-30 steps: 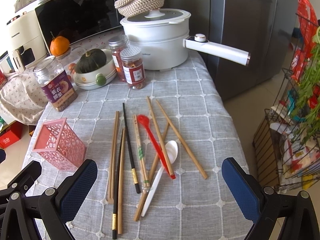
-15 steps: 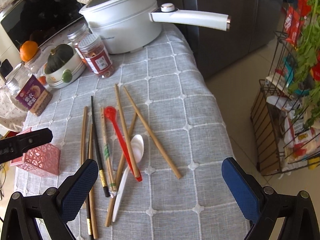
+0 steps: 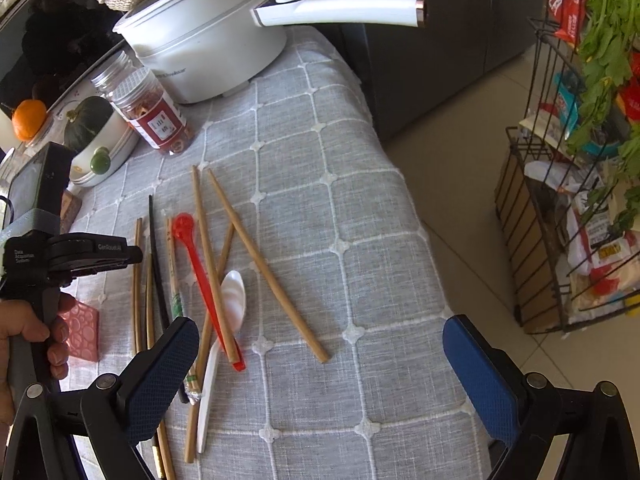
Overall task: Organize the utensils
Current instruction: 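Grasp a wooden chopstick pair with the left tool while the right tool grasps a single wooden chopstick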
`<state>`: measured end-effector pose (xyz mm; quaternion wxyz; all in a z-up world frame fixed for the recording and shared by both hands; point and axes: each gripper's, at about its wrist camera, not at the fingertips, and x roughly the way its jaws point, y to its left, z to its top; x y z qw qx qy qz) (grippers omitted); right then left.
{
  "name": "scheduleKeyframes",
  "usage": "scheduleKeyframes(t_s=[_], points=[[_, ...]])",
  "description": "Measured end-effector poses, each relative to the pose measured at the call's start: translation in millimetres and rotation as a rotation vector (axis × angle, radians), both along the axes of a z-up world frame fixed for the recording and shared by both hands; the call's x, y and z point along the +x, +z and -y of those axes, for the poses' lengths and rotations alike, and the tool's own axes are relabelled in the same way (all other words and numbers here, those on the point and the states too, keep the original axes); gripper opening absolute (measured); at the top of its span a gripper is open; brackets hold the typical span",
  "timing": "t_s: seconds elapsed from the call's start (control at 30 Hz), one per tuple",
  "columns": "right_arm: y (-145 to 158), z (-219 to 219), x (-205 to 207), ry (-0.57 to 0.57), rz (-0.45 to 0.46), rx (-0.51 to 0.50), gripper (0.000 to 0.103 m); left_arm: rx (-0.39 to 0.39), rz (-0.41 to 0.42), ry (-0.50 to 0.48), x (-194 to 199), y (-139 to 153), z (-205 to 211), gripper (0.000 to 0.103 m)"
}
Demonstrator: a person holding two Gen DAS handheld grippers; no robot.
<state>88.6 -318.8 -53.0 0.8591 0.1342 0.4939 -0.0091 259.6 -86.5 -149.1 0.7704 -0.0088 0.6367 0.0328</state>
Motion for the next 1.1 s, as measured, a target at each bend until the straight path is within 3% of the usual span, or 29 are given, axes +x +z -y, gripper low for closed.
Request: scheduleKeyframes(t_s=[0.07,0.1,0.23,0.47,0.7,0.87,0.97,1.03,1.1], points=[[0,-1,1,0.000,0.001,0.017,0.101,-0.004,0.000,0.012,2,-3,-1,0.016],[1,-2,1,0.004,0.003,0.022,0.101,-0.005,-0.004,0.011,3,-3,0,0.009],[3,-11,3,0.024,0.006,0.026,0.101,-0.053,0.013,-0.016,-6,5,8,0.009],[0,-22,6,0.039,-0.003,0.061,0.100,-0.125,0.114,-0.123,-45,65,15,0.009],[-1,-47,10,0.079,-0.008,0.072,0.095,-0.175,0.301,-0.228,-115,126,-18,0.009],[-10,-69,14,0.117,-0.035,0.096,0.084,-0.228,0.413,-0.253,-169,153,-58,0.009],[-21,-83,20,0.137,-0.066,0.133,0.071,-0.266,0.462,-0.232,-187,153,-79,0.009],[-30,-95,25,0.158,-0.087,0.144,0.055,-0.277,0.475,-0.227,-195,155,-88,0.009],[-39,-108,30,0.183,-0.112,0.146,0.045,-0.264,0.518,-0.241,-203,159,-95,0.009]])
